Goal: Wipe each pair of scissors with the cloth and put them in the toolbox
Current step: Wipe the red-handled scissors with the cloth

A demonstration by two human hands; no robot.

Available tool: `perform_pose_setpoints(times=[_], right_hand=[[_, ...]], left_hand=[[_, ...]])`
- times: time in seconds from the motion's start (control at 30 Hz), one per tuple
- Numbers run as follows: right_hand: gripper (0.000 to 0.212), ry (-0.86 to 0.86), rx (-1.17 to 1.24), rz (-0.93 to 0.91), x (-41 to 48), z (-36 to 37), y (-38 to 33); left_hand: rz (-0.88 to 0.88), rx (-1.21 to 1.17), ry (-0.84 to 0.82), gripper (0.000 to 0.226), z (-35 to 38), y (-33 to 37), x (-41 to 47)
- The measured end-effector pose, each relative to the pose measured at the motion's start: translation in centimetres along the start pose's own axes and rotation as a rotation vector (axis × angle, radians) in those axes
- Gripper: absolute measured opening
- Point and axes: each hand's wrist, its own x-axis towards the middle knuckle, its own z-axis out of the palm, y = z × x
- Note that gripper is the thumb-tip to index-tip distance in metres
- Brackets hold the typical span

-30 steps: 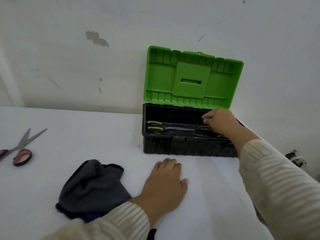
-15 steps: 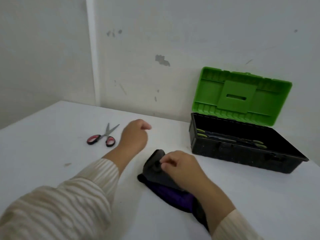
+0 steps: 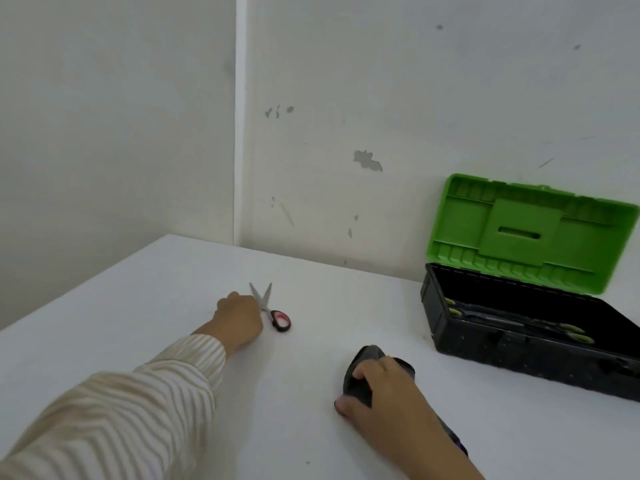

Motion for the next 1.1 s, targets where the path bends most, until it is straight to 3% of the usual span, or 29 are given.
perform_pose_setpoints(times=[0.07, 0.13, 0.2, 0.3, 0.4, 0.5, 0.6, 0.73, 0.83, 1.0, 1.1], right_hand=[[0.035, -0.039, -0.059, -0.024, 0.0, 0.0, -0.1], [0.034, 0.03, -0.036, -0.014, 0.2, -0.5, 0.0], [0.036, 0.13, 0.046, -0.002, 0.3, -1.0, 0.4], [0.041, 0.262, 0.252, 0.008, 0.3, -1.6, 1.1], [0.043, 0.306, 0.499, 0.026, 0.1, -1.8, 1.5], [0.031, 0.247, 0.832, 0.079, -0.1, -2.0, 1.4], [0.014, 0.235, 0.727, 0.072, 0.0, -1.7, 1.4], [0.028, 0.216, 0.609, -0.006, 0.1, -1.5, 1.8], [0.028, 0.202, 0.627, -0.016, 0.1, -1.8, 2.2], [0.024, 0.176, 0.754, 0.069, 0.4, -2.2, 3.0], [0.028, 0.338, 0.883, 0.159, 0.8, -3.0, 4.2]], left_hand=[[-0.013, -0.072, -0.062, 0.033, -0.5, 0.5, -0.1], [-0.023, -0.236, -0.117, 0.022, -0.9, 0.9, -1.1], [-0.054, -0.587, -0.196, 0.005, -1.1, 1.5, -2.9], [-0.027, -1.197, -0.402, 0.016, -1.0, 2.9, -6.8], [0.058, -1.379, -0.496, 0.023, -0.5, 4.6, -10.6], [0.088, -1.466, -0.497, 0.028, 0.9, 5.6, -12.3], [0.141, -1.517, -0.513, 0.026, 1.5, 5.8, -12.7], [0.124, -1.532, -0.53, 0.003, 1.2, 5.5, -12.3], [0.125, -1.452, -0.47, 0.021, 1.3, 5.3, -11.9], [0.114, -1.379, -0.443, 0.021, 0.9, 5.0, -11.8], [0.117, -1.34, -0.492, 0.012, 0.7, 4.7, -11.6]])
